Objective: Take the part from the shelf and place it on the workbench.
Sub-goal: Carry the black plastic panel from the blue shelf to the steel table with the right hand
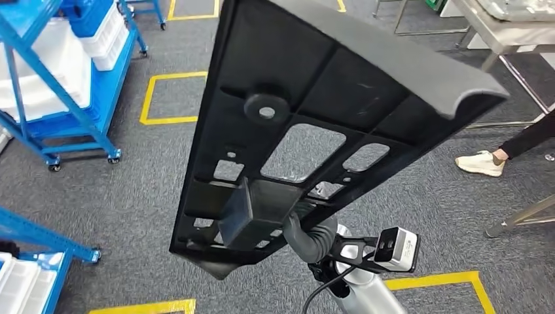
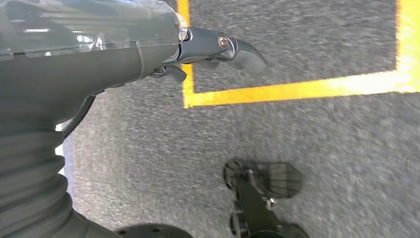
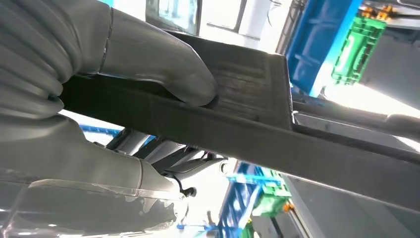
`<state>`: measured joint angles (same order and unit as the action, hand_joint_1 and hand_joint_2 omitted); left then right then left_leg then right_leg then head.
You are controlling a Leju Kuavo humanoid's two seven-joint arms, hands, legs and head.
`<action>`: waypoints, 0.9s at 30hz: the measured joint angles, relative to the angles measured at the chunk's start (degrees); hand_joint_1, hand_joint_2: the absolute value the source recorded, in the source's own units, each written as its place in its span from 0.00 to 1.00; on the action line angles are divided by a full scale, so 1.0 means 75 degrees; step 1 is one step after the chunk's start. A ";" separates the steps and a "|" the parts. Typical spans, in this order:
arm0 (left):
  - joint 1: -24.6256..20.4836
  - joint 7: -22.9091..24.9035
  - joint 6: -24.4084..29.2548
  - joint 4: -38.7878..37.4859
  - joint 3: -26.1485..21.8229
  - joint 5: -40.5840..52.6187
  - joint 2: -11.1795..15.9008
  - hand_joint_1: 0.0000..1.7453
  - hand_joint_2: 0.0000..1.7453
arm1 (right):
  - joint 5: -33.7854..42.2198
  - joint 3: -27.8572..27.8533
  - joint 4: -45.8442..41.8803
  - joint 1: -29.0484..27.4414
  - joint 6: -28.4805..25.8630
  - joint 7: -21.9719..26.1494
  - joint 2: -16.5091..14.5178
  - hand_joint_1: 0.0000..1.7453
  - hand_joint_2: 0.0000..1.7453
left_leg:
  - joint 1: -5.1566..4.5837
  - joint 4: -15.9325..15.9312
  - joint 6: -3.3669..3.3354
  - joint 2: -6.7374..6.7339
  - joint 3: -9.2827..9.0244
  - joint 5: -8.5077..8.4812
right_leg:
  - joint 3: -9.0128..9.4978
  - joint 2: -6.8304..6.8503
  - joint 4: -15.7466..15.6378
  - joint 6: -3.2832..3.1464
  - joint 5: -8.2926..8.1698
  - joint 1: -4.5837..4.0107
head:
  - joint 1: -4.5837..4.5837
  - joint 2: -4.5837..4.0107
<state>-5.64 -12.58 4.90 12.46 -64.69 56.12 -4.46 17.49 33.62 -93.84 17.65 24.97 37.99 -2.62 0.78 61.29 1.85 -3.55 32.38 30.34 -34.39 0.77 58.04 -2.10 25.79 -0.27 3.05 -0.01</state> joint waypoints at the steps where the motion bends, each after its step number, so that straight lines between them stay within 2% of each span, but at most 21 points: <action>1: 0.0011 -0.0008 0.0001 0.0000 -0.0011 -0.0012 0.0002 0.00 1.00 | 0.0013 0.0009 -0.0001 0.0016 0.0001 0.0000 -0.0004 1.00 1.00 | 0.0010 0.0465 0.0011 0.0205 0.0211 0.0246 | 0.0006 -0.0087 -0.0003 -0.0026 -0.0003 0.0004 | 0.0000 -0.0001; 3: 0.0060 -0.0014 0.0008 -0.0001 -0.0041 -0.0036 0.0003 0.00 1.00 | 0.0047 0.0025 -0.0001 0.0027 -0.0008 0.0000 -0.0007 1.00 1.00 | 0.0013 0.1527 0.0022 0.0367 0.0747 0.0651 | 0.0012 -0.0294 0.0004 -0.0061 -0.0003 -0.0011 | 0.0001 0.0000; 4: 0.0077 -0.0015 0.0011 -0.0001 -0.0054 -0.0043 0.0006 0.00 1.00 | 0.0066 0.0026 -0.0005 0.0028 -0.0020 0.0000 -0.0007 1.00 1.00 | 0.0011 0.1823 0.0018 0.0394 0.0925 0.0677 | 0.0017 -0.0408 0.0010 -0.0066 -0.0002 -0.0020 | 0.0001 0.0000; 5: 0.0084 -0.0016 0.0012 -0.0001 -0.0066 -0.0047 0.0008 0.00 1.00 | 0.0086 0.0026 -0.0013 0.0033 -0.0037 -0.0001 -0.0006 1.00 1.00 | 0.0010 0.1797 0.0004 0.0410 0.0961 0.0529 | 0.0025 -0.0525 0.0019 -0.0065 0.0000 -0.0027 | 0.0001 0.0001; 6: 0.0080 -0.0020 0.0012 -0.0001 -0.0072 -0.0048 0.0009 0.00 1.00 | 0.0103 0.0026 -0.0030 0.0044 -0.0063 -0.0002 -0.0006 1.00 1.00 | 0.0011 0.1457 -0.0019 0.0439 0.0846 0.0250 | 0.0036 -0.0637 0.0030 -0.0058 0.0005 -0.0026 | 0.0001 0.0001; 7: 0.0073 -0.0025 0.0012 -0.0001 -0.0077 -0.0048 0.0012 0.00 1.00 | 0.0117 0.0026 -0.0055 0.0062 -0.0087 -0.0004 -0.0007 1.00 1.00 | 0.0013 0.0909 -0.0047 0.0534 0.0627 -0.0088 | 0.0045 -0.0744 0.0045 -0.0044 0.0014 -0.0020 | 0.0001 0.0001; 9: 0.0062 -0.0035 0.0007 -0.0001 -0.0081 -0.0045 0.0020 0.00 1.00 | 0.0138 0.0026 -0.0110 0.0109 -0.0129 -0.0008 -0.0007 1.00 1.00 | 0.0028 -0.0045 -0.0094 0.0894 0.0224 -0.0479 | 0.0024 -0.0935 0.0086 0.0013 0.0029 -0.0013 | 0.0001 0.0001; 11: 0.0057 -0.0036 0.0001 0.0000 -0.0083 -0.0024 0.0030 0.00 1.00 | 0.0165 0.0026 -0.0210 0.0131 -0.0159 -0.0009 -0.0005 1.00 1.00 | 0.0016 -0.0356 -0.0130 0.1083 0.0089 -0.0501 | -0.0033 -0.1101 0.0096 0.0106 0.0011 0.0023 | 0.0000 0.0000; 12: 0.0054 -0.0036 0.0000 0.0000 -0.0084 -0.0007 0.0034 0.00 1.00 | 0.0186 0.0026 -0.0285 0.0129 -0.0178 -0.0011 -0.0005 1.00 1.00 | 0.0005 -0.0388 -0.0153 0.1023 0.0072 -0.0512 | -0.0056 -0.1186 0.0083 0.0159 -0.0009 0.0049 | 0.0000 0.0000; 13: 0.0046 -0.0034 -0.0001 0.0001 -0.0085 0.0009 0.0037 0.00 1.00 | 0.0213 0.0021 -0.0381 0.0119 -0.0199 -0.0014 -0.0005 1.00 1.00 | 0.0014 -0.0421 -0.0197 0.0941 0.0059 -0.0534 | -0.0079 -0.1186 0.0112 0.0203 -0.0006 0.0053 | 0.0000 0.0000; 15: 0.0033 -0.0023 0.0007 0.0001 -0.0086 0.0024 0.0041 0.00 1.00 | 0.0270 -0.0004 -0.0582 0.0113 -0.0238 -0.0023 -0.0006 1.00 1.00 | 0.0038 -0.0509 -0.0287 0.0754 0.0014 -0.0577 | -0.0211 -0.0843 0.0450 0.0281 0.0181 0.0005 | -0.0004 0.0001; 17: 0.0048 0.0006 0.0021 0.0000 -0.0087 0.0023 0.0043 0.00 1.00 | 0.0300 -0.0033 -0.0747 0.0105 -0.0254 -0.0028 -0.0006 1.00 1.00 | 0.0027 -0.0551 -0.0349 0.0545 -0.0016 -0.0581 | -0.0580 -0.0367 0.1298 0.0342 0.0640 -0.0012 | -0.0009 0.0001; 18: 0.0063 0.0026 0.0031 -0.0001 -0.0087 0.0023 0.0043 0.00 1.00 | 0.0302 -0.0041 -0.0799 0.0090 -0.0254 -0.0029 -0.0006 1.00 1.00 | 0.0014 -0.0550 -0.0364 0.0432 -0.0018 -0.0572 | -0.0810 -0.0260 0.1775 0.0365 0.0864 0.0013 | -0.0008 0.0001; 19: 0.0072 0.0043 0.0038 -0.0001 -0.0089 0.0023 0.0044 0.00 1.00 | 0.0302 -0.0047 -0.0837 0.0067 -0.0255 -0.0029 -0.0006 1.00 1.00 | 0.0007 -0.0549 -0.0370 0.0321 -0.0018 -0.0563 | -0.0984 -0.0207 0.2119 0.0384 0.0989 0.0039 | -0.0008 0.0001; 20: 0.0073 0.0056 0.0044 -0.0001 -0.0090 0.0024 0.0044 0.00 1.00 | 0.0301 -0.0055 -0.0866 0.0044 -0.0254 -0.0028 -0.0005 1.00 1.00 | 0.0003 -0.0548 -0.0370 0.0209 -0.0020 -0.0553 | -0.1040 -0.0169 0.2218 0.0397 0.0976 0.0061 | -0.0008 0.0001; 21: 0.0067 0.0066 0.0047 -0.0001 -0.0090 0.0025 0.0042 0.00 1.00 | 0.0300 -0.0064 -0.0890 0.0027 -0.0251 -0.0028 -0.0004 1.00 1.00 | 0.0001 -0.0546 -0.0364 0.0110 -0.0028 -0.0541 | -0.0944 -0.0128 0.2026 0.0403 0.0823 0.0075 | -0.0008 0.0001; 22: 0.0057 0.0071 0.0047 -0.0001 -0.0090 0.0028 0.0034 0.00 1.00 | 0.0294 -0.0079 -0.0919 0.0018 -0.0246 -0.0027 -0.0004 1.00 1.00 | 0.0000 -0.0545 -0.0352 0.0020 -0.0045 -0.0527 | -0.0698 -0.0049 0.1554 0.0392 0.0570 0.0078 | -0.0008 0.0001; 24: 0.0041 0.0078 0.0042 -0.0001 -0.0089 0.0039 0.0012 0.00 1.00 | 0.0275 -0.0106 -0.0987 0.0029 -0.0237 -0.0031 -0.0007 1.00 1.00 | -0.0023 -0.0538 -0.0303 -0.0138 -0.0091 -0.0488 | -0.0129 0.0291 0.0466 0.0323 0.0176 0.0018 | -0.0008 0.0001; 25: 0.0037 0.0079 0.0038 -0.0001 -0.0089 0.0052 0.0001 0.00 1.00 | 0.0262 -0.0117 -0.1027 0.0038 -0.0239 -0.0036 -0.0012 1.00 1.00 | -0.0039 -0.0533 -0.0266 -0.0212 -0.0110 -0.0467 | 0.0044 0.0404 0.0121 0.0281 0.0086 -0.0021 | -0.0008 0.0000; 26: 0.0033 0.0081 0.0033 -0.0001 -0.0089 0.0070 -0.0003 0.00 1.00 | 0.0252 -0.0125 -0.1060 0.0041 -0.0245 -0.0044 -0.0017 1.00 1.00 | -0.0054 -0.0530 -0.0230 -0.0288 -0.0126 -0.0449 | 0.0103 0.0450 -0.0022 0.0247 0.0081 -0.0057 | -0.0008 0.0000; 27: 0.0026 0.0084 0.0029 -0.0001 -0.0089 0.0089 -0.0007 0.00 1.00 | 0.0240 -0.0136 -0.1088 0.0036 -0.0252 -0.0052 -0.0020 1.00 1.00 | -0.0064 -0.0532 -0.0192 -0.0370 -0.0142 -0.0436 | 0.0089 0.0363 -0.0033 0.0220 0.0075 -0.0076 | -0.0008 0.0000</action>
<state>-5.44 -11.95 5.12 12.46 -65.35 56.78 -4.51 19.29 32.59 -102.00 17.92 23.08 37.59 -2.78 0.29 57.30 0.41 -6.33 31.31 27.07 -33.73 3.50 57.80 -0.45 26.35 -0.84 2.99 -0.01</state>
